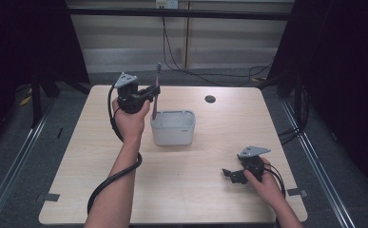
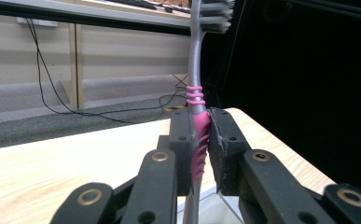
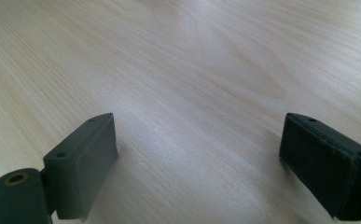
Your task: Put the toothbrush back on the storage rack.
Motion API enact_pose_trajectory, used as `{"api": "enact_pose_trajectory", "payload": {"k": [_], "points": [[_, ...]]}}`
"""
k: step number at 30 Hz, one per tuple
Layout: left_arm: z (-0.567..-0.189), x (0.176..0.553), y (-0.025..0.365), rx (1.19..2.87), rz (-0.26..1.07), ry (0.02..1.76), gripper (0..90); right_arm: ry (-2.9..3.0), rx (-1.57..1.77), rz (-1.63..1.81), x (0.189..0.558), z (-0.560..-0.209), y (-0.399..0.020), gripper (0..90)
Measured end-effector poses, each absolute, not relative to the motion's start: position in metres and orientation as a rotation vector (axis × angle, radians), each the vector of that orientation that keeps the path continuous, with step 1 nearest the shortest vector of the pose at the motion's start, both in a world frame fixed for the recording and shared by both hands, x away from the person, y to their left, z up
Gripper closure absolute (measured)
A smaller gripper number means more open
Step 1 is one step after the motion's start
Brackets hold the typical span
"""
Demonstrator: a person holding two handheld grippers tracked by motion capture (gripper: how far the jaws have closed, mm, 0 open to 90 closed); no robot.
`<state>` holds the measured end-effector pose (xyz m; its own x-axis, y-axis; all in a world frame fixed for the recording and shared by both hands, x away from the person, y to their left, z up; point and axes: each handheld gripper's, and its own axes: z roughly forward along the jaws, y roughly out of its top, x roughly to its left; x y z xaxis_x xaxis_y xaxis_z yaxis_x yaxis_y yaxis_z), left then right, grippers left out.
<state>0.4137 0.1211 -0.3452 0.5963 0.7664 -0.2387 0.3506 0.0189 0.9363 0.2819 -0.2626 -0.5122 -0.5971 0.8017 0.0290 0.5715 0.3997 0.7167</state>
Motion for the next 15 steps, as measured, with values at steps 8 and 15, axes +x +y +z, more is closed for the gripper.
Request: {"api": "enact_pose_trajectory", "payload": {"k": [8,15], "points": [[-0.353,0.415,0.115,1.590,0.419,0.959,80.1,2.341,1.193,1.009,0.282,-0.512,-0.263,10.7],[-0.360,0.416,0.113,1.594,0.412,0.967,80.1,2.342,1.191,1.010,0.282,-0.512,-0.263,10.7]]}}
